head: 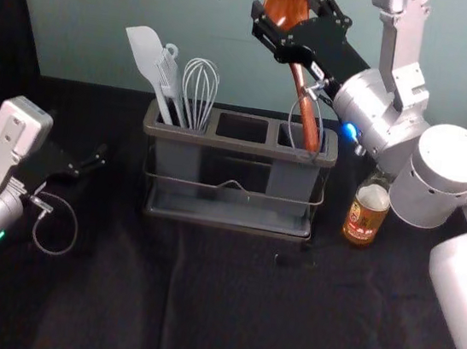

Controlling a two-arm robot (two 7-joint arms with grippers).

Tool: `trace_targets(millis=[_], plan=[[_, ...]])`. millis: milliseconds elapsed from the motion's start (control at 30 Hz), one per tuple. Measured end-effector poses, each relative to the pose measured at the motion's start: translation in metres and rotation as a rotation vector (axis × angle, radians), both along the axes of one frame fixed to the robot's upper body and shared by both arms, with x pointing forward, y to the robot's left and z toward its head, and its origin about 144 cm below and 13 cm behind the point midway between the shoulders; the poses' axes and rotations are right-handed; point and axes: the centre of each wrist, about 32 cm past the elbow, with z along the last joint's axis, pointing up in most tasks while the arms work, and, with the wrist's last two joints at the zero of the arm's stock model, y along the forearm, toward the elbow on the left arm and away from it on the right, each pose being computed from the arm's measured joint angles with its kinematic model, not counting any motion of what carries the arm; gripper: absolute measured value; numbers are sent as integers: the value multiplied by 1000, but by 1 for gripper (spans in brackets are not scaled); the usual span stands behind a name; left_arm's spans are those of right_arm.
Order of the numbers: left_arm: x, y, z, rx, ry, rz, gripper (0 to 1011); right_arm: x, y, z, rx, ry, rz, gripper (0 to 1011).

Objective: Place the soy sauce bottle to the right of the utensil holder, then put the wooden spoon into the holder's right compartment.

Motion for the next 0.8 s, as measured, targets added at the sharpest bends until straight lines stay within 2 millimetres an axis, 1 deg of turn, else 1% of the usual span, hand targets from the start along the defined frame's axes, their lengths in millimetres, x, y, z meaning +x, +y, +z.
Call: trace_targets(millis=[200, 400, 800], plan=[[0, 0, 0, 0, 0, 0, 1005, -8, -6, 0, -2, 12, 2, 820], [0, 0, 0, 0, 0, 0, 1005, -24, -17, 3, -3, 16, -5, 820], [0, 0, 0, 0, 0, 0, 1005, -47, -30, 9, -20, 47, 9, 820]])
